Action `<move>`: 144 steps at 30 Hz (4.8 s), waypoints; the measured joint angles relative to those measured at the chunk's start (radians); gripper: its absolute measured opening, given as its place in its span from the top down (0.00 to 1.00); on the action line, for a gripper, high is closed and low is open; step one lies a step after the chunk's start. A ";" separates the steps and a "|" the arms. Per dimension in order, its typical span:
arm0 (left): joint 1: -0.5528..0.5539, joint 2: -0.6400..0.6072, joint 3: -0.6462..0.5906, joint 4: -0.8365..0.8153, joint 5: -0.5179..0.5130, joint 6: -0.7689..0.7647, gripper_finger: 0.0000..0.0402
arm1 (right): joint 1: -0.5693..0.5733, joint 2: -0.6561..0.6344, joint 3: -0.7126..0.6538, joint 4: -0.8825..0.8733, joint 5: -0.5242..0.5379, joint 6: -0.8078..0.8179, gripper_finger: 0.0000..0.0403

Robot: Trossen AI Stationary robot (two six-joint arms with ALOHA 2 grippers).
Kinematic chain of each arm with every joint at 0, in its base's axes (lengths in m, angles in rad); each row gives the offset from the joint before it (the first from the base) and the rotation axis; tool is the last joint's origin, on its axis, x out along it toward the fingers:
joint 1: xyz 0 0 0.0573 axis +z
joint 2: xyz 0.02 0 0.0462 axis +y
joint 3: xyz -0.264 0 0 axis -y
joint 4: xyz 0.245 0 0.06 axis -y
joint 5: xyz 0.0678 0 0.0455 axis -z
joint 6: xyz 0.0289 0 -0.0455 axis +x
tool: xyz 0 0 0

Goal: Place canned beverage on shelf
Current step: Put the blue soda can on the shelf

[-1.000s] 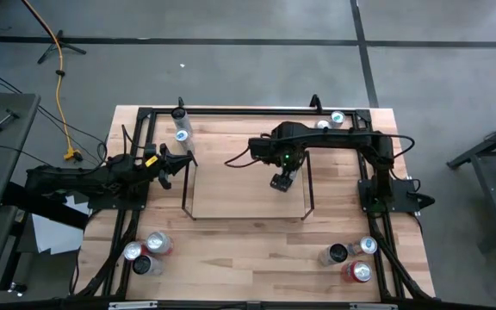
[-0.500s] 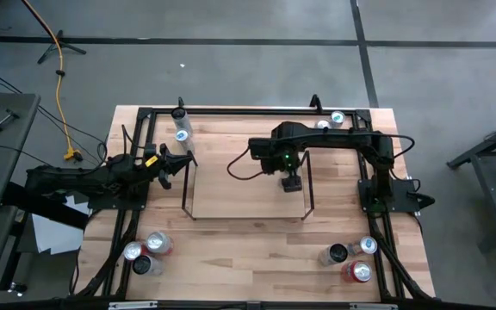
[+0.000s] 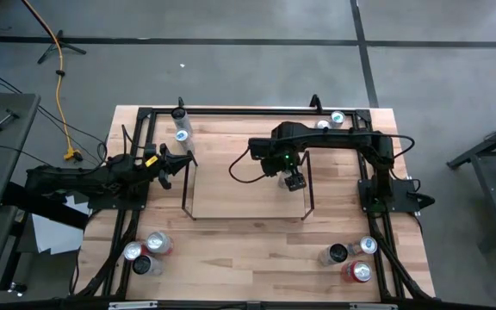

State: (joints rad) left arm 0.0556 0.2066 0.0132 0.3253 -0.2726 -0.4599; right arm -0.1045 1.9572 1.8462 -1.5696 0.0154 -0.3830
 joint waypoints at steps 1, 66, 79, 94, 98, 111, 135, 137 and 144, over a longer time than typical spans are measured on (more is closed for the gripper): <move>0.000 0.000 0.000 0.000 0.000 0.000 1.00 | 0.000 0.000 0.000 0.000 0.000 0.000 0.16; 0.000 0.000 0.000 0.000 0.000 0.000 1.00 | -0.067 -0.035 -0.003 0.006 0.001 0.942 0.44; 0.000 0.000 0.000 0.000 0.000 0.000 1.00 | -0.116 -0.113 -0.061 0.034 -0.066 0.972 0.44; 0.000 0.000 0.000 0.000 0.000 0.000 1.00 | -0.125 -0.090 -0.062 0.051 -0.093 0.963 0.44; 0.000 0.000 0.000 0.000 0.000 0.000 1.00 | -0.125 -0.090 -0.061 0.041 -0.095 0.967 0.42; 0.000 0.000 0.000 0.000 0.000 0.000 1.00 | -0.125 -0.090 -0.061 0.024 -0.052 0.988 0.41; 0.000 0.000 0.000 -0.001 0.000 0.000 1.00 | -0.125 -0.051 -0.061 0.037 -0.065 0.944 0.41; 0.000 0.000 0.000 -0.001 0.000 0.000 1.00 | -0.125 -0.051 -0.061 0.036 -0.056 0.950 0.41; 0.000 0.000 0.000 -0.001 0.000 0.000 1.00 | -0.124 -0.051 -0.061 0.034 -0.054 0.924 0.40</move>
State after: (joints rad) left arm 0.0555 0.2066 0.0132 0.3244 -0.2722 -0.4599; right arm -0.2287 1.9064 1.7851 -1.5352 -0.0381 0.5407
